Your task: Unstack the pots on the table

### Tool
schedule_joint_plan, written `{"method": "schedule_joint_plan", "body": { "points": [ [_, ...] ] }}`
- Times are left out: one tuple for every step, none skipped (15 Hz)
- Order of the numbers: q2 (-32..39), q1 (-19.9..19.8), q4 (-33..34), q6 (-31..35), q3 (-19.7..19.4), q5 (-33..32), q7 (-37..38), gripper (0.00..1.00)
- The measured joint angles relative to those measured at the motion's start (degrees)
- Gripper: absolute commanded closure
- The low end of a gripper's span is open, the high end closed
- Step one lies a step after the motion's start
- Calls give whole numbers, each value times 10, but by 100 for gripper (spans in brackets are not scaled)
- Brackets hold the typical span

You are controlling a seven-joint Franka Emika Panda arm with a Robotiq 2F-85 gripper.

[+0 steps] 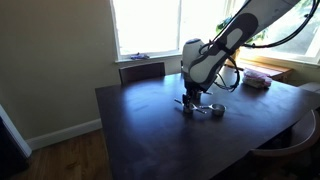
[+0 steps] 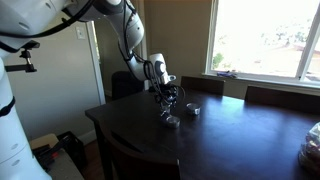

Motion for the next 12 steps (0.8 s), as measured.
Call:
{"method": "schedule_joint_plan", "body": {
  "points": [
    [0, -1, 0, 0, 0, 0, 0, 4],
    [0, -2, 1, 0, 0, 1, 0, 5],
    [0, -3, 2, 0, 0, 3, 0, 7],
    [-1, -3, 5, 0, 1, 7, 0, 6],
    [-3, -4, 9, -1, 2, 15, 0, 8],
    [-4, -5, 14, -1, 4, 23, 0, 7],
    [-5, -6, 21, -4, 6, 33, 0, 8],
    [-5, -8, 29, -10, 10, 43, 0, 11],
    [-4, -10, 38, -17, 15, 53, 0, 14],
    [-3, -11, 46, -21, 18, 63, 0, 14],
    [-1, -11, 55, -25, 20, 71, 0, 17],
    [4, -11, 64, -28, 22, 77, 1, 16]
  ]
}}
